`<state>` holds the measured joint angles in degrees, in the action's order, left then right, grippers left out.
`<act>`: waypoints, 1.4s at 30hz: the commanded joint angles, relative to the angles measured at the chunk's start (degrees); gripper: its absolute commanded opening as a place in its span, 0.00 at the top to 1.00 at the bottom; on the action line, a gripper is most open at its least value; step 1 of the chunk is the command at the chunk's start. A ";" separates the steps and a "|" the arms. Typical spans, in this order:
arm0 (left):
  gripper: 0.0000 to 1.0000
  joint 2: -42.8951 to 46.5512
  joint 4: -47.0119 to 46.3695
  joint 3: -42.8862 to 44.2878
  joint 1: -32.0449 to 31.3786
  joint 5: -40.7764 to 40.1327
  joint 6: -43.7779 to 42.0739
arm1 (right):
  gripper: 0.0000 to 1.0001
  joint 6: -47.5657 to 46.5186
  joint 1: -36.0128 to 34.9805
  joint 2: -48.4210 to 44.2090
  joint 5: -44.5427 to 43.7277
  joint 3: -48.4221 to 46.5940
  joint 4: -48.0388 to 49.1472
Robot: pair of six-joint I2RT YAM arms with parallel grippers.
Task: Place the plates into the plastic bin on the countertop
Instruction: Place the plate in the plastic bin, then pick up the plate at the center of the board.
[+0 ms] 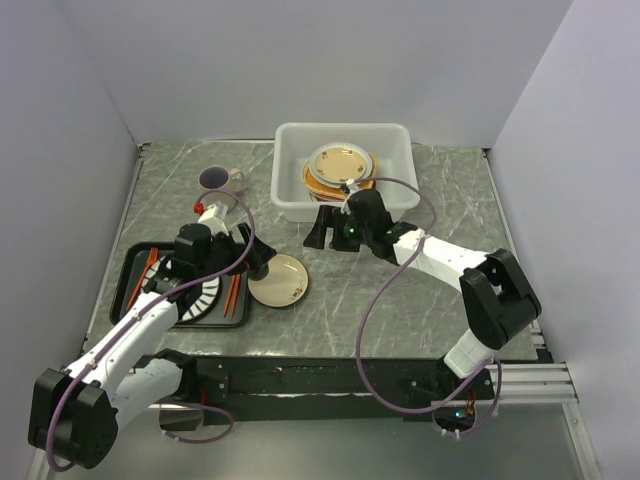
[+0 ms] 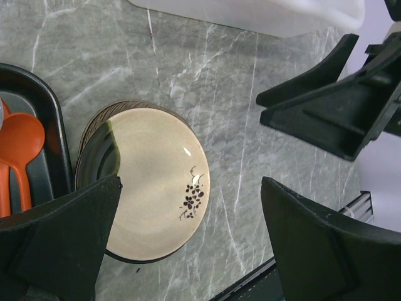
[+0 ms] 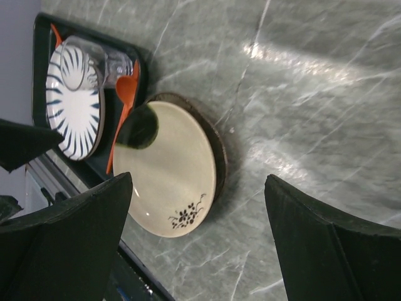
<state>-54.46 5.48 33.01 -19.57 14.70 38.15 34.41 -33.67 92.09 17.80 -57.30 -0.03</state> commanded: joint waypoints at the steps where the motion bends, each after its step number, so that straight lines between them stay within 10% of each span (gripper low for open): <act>1: 0.01 1.54 0.15 0.65 0.24 0.07 -0.45 | 0.08 -0.14 -2.71 0.01 -0.40 0.43 2.32; 30: 0.00 0.58 -0.64 -0.06 0.24 -0.20 -0.53 | 0.30 0.65 -9.04 9.42 -4.36 1.75 2.85; 42: 0.01 0.58 -0.64 -0.14 0.24 -0.37 -0.53 | 0.62 1.36 -9.13 11.35 -3.04 2.10 4.25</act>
<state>-54.22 5.50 33.01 -19.57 14.68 38.15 35.51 -42.50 102.76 14.74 -55.75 1.98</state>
